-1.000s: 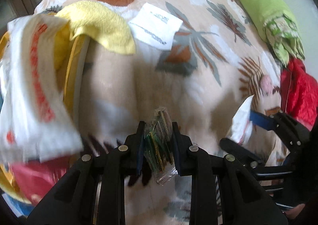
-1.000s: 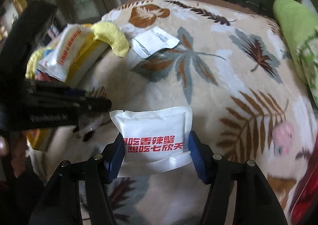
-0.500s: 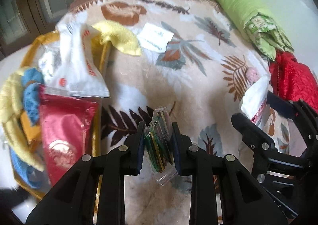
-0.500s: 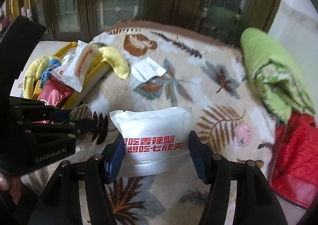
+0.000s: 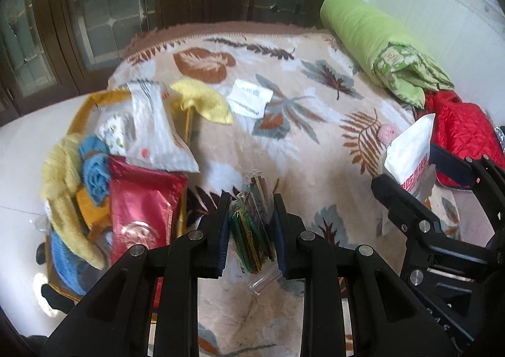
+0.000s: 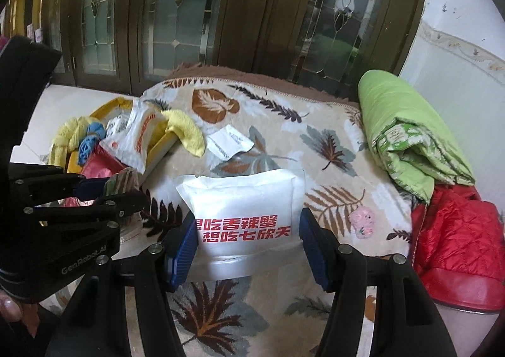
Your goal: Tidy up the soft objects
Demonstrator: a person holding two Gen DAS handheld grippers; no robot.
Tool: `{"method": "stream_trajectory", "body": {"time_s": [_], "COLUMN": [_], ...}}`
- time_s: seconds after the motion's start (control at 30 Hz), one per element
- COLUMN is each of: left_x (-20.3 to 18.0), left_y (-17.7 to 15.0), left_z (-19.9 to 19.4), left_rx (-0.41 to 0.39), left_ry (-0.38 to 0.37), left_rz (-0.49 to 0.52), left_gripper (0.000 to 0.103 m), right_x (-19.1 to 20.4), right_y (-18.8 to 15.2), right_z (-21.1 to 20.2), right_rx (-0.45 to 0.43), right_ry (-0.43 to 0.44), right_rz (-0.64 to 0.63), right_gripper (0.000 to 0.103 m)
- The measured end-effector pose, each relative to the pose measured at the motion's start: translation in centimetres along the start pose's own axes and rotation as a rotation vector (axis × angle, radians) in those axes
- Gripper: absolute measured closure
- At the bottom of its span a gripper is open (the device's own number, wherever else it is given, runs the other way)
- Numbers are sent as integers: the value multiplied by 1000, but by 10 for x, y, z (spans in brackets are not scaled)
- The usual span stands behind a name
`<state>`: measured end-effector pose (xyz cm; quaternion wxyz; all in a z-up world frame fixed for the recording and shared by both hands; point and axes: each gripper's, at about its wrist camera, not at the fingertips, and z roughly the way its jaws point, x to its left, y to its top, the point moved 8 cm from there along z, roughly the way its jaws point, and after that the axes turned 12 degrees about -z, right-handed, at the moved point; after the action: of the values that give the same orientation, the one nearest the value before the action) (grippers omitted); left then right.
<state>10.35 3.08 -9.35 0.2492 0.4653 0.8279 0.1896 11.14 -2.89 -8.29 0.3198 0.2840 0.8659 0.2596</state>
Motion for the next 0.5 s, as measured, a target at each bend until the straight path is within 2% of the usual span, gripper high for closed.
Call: {"method": "stream_trajectory", "body": {"time_s": [0.5], "left_x": [13], "left_y": [15], "left_z": [-27], "left_rx": [-73], "left_ry": [9], "left_rz": [-17], "left_gripper": [79], "right_x": [2], "right_y": [30], "right_z": [-19], "right_rx": [-63], "right_ry": [-61], "right_rz": [-21], "right_gripper": [41]}}
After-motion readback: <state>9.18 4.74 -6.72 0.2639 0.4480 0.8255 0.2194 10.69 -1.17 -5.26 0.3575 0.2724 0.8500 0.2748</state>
